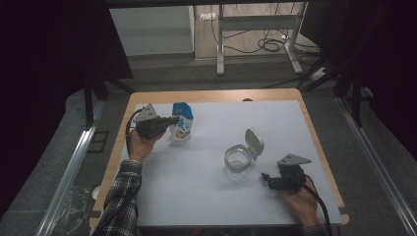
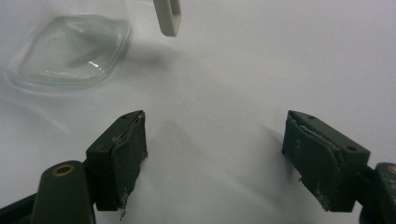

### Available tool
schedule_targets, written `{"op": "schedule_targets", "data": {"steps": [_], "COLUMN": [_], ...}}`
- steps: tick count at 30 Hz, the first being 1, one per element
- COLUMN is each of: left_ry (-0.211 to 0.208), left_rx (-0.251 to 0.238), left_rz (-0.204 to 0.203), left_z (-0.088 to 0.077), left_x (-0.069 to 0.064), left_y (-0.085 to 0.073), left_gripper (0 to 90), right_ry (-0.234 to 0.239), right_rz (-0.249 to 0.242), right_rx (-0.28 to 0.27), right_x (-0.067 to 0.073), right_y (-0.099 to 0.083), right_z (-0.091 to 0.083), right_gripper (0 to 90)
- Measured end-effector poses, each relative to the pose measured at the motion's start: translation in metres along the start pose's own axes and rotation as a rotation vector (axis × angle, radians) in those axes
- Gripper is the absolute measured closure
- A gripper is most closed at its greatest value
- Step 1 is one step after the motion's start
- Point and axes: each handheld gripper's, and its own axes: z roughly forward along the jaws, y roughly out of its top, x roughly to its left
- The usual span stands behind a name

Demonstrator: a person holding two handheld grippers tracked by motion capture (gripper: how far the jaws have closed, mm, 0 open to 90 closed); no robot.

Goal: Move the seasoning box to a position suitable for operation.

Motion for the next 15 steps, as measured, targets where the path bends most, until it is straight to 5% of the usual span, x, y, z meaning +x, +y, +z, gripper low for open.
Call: {"op": "schedule_targets", "data": {"steps": [15], "left_ry": [-0.037], "left_rx": [0.126], "left_rz": [0.003], "left_z": [-0.017], "left_x": [-0.015], "left_y": [0.021], "left_gripper": [90.0], "right_ry": [0.000], "right_rz": [0.000], "right_rx": [0.000], "right_x": [0.000], "right_y": [0.000], "right_z": [0.000], "right_gripper": [22.3]}}
